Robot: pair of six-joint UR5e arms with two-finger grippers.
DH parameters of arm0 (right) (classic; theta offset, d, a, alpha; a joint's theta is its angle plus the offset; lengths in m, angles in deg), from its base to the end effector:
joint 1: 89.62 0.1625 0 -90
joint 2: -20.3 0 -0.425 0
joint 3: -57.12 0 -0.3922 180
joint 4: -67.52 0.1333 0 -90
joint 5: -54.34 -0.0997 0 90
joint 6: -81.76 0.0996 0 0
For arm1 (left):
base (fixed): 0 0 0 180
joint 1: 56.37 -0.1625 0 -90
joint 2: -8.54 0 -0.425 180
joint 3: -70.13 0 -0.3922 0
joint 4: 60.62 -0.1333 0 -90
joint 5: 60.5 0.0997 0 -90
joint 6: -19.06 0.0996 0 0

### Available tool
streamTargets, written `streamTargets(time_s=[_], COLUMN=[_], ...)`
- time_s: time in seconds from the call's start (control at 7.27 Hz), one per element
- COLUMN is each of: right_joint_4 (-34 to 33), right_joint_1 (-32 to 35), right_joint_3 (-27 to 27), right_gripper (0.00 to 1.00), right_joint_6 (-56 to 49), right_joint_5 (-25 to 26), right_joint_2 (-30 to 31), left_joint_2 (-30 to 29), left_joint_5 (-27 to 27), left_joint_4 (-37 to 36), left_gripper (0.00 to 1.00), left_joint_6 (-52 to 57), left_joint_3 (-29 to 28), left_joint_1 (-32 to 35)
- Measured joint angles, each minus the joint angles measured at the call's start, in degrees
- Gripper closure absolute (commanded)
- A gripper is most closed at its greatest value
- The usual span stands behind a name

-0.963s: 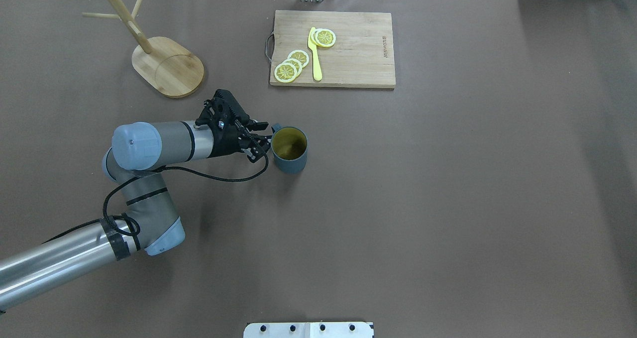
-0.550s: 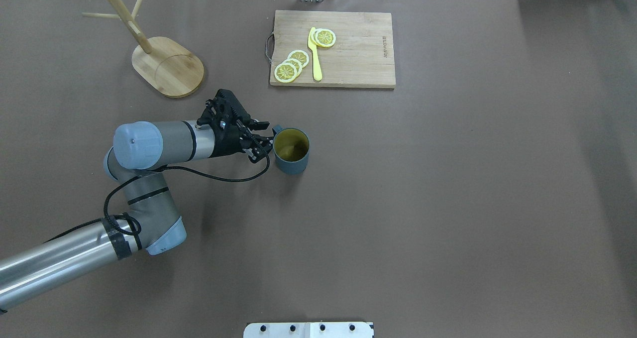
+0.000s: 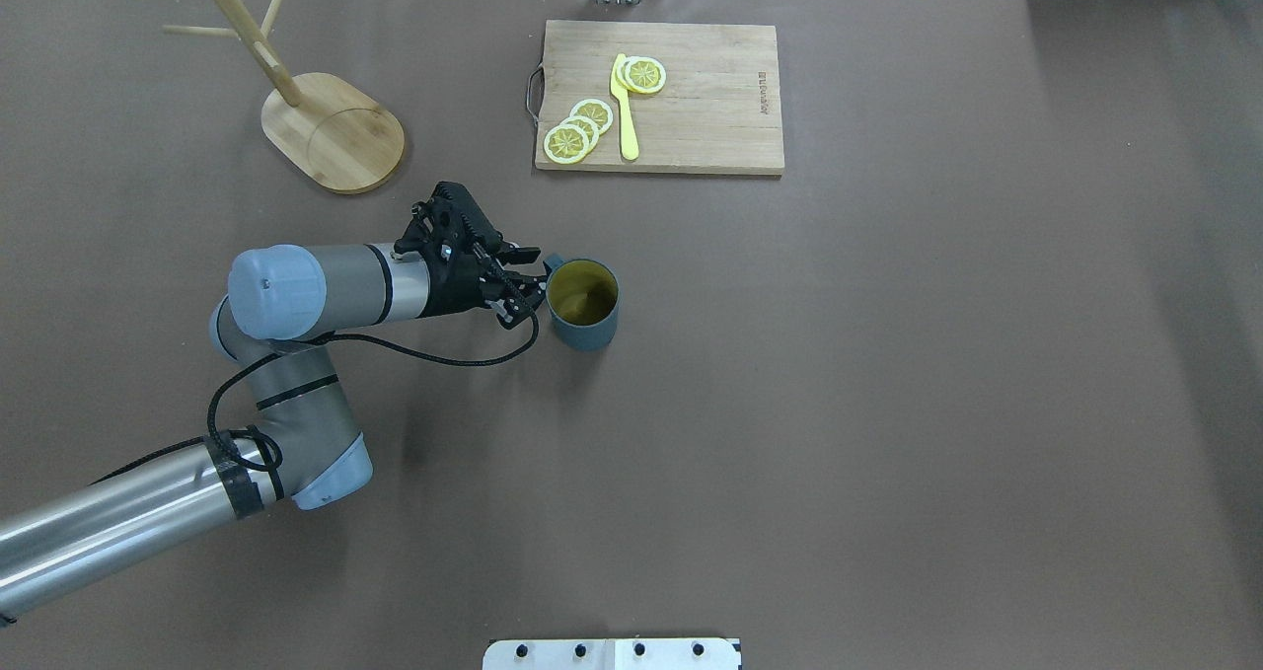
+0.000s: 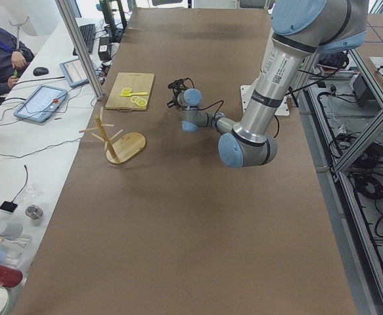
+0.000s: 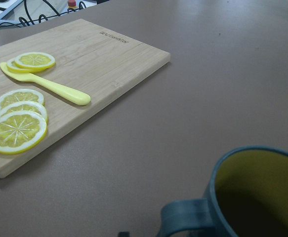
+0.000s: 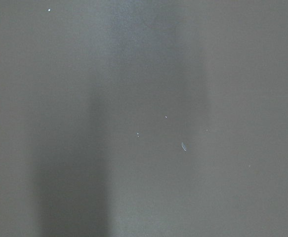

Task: Hang cup on storage rack
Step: 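Close the left gripper on the blue mug's handle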

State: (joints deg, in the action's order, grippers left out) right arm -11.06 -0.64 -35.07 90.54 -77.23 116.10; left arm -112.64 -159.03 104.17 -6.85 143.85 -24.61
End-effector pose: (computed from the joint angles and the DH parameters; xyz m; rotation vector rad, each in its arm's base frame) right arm 0.0591 -0.4585 0.6703 0.0679 -0.7330 0.0798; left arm 0.5312 -0.4682 0.3261 1.0992 1.1528 0.5584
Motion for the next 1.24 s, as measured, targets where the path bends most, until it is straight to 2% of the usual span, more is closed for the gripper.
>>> streamTargets(time_s=[0.96, 1.24], right_joint_4=[0.0, 0.0], right_joint_1=[0.0, 0.0], right_joint_3=[0.0, 0.0], right_gripper=[0.00, 0.00], right_joint_6=[0.2, 0.2], right_joint_5=[0.0, 0.0], right_joint_2=[0.0, 0.0], left_joint_2=[-0.8, -0.7], left_joint_5=[-0.5, -0.8], left_joint_4=[0.0, 0.2], left_gripper=[0.50, 0.34], left_joint_6=[0.1, 0.1], left_joint_3=[-0.1, -0.1], left_joint_1=[-0.2, -0.2])
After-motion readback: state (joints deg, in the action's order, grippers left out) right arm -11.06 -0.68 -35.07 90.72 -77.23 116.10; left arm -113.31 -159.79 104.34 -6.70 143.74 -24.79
